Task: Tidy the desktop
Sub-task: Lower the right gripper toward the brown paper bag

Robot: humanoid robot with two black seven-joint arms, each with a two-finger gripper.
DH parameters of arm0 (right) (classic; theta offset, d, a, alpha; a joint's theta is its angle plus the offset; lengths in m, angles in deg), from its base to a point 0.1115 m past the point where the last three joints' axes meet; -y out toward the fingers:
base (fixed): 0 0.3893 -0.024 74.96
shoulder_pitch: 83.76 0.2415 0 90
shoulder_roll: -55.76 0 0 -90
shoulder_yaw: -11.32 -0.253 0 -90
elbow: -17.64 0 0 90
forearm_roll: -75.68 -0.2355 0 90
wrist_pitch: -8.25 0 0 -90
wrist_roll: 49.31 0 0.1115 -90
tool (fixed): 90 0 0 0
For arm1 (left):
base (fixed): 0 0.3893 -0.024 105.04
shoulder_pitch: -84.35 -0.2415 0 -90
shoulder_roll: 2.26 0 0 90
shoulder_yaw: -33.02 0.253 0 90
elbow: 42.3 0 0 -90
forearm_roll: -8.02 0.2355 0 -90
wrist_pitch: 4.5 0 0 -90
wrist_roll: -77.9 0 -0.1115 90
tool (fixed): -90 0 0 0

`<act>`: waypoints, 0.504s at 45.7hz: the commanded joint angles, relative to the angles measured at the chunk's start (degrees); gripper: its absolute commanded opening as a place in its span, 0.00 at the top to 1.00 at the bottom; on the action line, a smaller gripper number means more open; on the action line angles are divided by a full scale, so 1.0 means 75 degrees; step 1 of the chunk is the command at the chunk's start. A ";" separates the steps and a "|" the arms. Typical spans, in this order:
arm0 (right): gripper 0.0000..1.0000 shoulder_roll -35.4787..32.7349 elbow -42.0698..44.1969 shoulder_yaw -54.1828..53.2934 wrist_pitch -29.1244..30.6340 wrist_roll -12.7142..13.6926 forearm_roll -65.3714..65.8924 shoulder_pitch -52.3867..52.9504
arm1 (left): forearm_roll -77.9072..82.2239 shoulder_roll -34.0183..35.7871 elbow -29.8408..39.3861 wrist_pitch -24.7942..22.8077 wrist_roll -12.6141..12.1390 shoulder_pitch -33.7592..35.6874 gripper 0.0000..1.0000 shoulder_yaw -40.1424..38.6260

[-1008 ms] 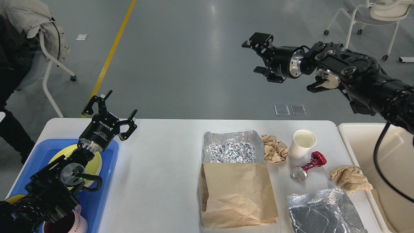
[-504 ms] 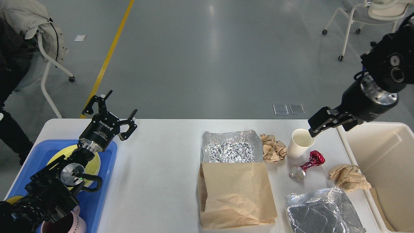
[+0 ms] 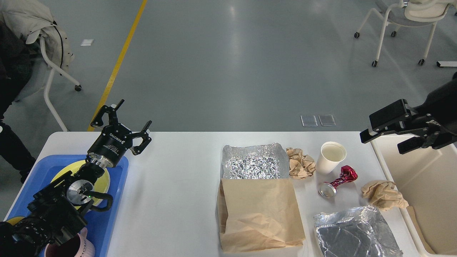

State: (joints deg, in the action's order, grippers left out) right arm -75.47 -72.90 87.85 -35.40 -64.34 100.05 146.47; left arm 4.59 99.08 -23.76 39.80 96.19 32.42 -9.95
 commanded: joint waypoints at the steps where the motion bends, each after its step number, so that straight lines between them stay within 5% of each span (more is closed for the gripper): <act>1: 0.00 0.0176 0.0001 -0.0009 -0.0437 0.0129 0.0113 -0.0437 | 0.0000 0.0001 0.0000 0.0001 0.0000 -0.0001 0.00 0.0000; 11: 0.00 0.0294 0.0153 0.0318 -0.2288 0.0364 0.2678 -0.2744 | 0.0000 0.0001 0.0000 0.0001 0.0000 -0.0001 0.00 0.0000; 23: 0.00 0.0399 0.1758 0.0050 -0.4527 0.0376 0.2809 -0.6284 | 0.0000 0.0001 0.0000 0.0001 0.0000 -0.0001 0.00 0.0000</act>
State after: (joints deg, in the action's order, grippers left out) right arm -73.16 -64.80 89.71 -63.76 -61.43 121.18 107.96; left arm 4.59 99.02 -23.75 39.79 96.18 32.42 -9.95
